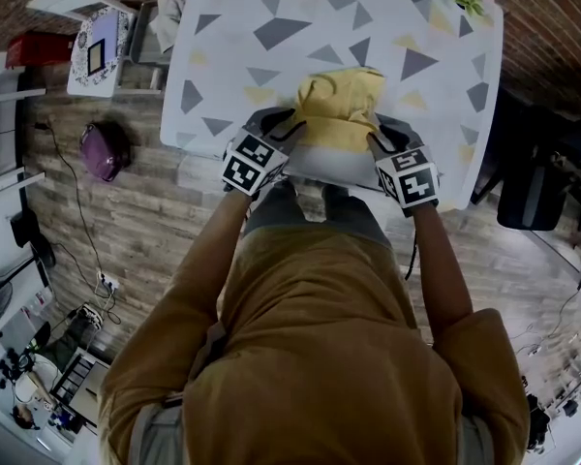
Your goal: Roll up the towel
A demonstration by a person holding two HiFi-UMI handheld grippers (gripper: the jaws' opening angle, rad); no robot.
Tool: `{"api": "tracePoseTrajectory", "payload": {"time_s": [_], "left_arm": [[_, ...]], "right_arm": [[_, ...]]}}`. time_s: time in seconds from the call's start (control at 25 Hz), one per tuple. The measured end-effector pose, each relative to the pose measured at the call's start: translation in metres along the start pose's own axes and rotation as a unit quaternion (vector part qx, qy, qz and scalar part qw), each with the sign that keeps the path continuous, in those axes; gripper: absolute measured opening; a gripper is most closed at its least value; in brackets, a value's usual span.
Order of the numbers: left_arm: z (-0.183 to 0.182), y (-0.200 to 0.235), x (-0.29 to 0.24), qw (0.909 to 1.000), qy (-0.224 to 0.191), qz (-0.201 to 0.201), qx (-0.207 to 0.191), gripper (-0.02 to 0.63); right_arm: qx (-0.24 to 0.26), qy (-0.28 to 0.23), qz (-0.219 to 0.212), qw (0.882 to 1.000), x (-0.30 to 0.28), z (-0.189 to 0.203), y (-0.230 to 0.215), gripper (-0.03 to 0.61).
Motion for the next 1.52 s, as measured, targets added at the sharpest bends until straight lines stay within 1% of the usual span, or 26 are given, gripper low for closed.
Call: {"api": "tracePoseTrajectory", "payload": {"time_s": [0.16,0.24,0.32,0.48,0.68,0.92,1.12,1.28,1.44,1.52], "left_arm": [[0.009,0.005,-0.012,0.997,0.039,-0.034,-0.057,0.175],[0.01,0.01,-0.013,0.9946,0.042,-0.054,-0.078,0.211],[0.008,0.012,-0.012,0.9928,0.039,-0.068,-0.091,0.236],[0.001,0.018,-0.017,0.9924,0.034,-0.072,-0.093,0.236],[-0.013,0.027,-0.026,0.9899,0.039,-0.074,-0.114,0.236],[-0.026,0.038,-0.034,0.9892,0.039,-0.078,-0.117,0.238],[-0.037,0.047,-0.039,0.9885,0.041,-0.079,-0.122,0.24],[-0.045,0.056,-0.044,0.9889,0.035,-0.082,-0.119,0.241],[-0.051,0.058,-0.045,0.9891,0.026,-0.083,-0.119,0.241],[-0.052,0.056,-0.038,0.9883,0.015,-0.081,-0.128,0.239]], "right_arm": [[-0.001,0.011,0.045,0.999,-0.011,0.004,-0.013,0.1],[-0.005,0.018,0.054,0.998,-0.016,0.007,-0.015,0.1],[-0.004,0.021,0.055,0.998,-0.018,0.008,-0.014,0.1],[0.001,0.021,0.061,0.998,-0.019,0.005,-0.018,0.109],[0.011,0.023,0.076,0.997,-0.025,-0.005,-0.034,0.123],[0.029,0.027,0.091,0.995,-0.031,-0.019,-0.048,0.123],[0.021,0.02,0.098,0.995,-0.035,-0.024,-0.056,0.123],[0.05,0.03,0.103,0.993,-0.04,-0.034,-0.057,0.123],[0.042,0.014,0.117,0.992,-0.038,-0.037,-0.065,0.124],[0.063,-0.002,0.131,0.989,-0.025,-0.041,-0.064,0.123]]}}
Point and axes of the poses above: the fingertips, and each gripper's own axes: x backward along the fingers, y to its left, z out of its underside, the point moved 2 cm from there along x, backward along the fingers, and after that the axes turned 8 degrees about x, right-handed, at the moved point
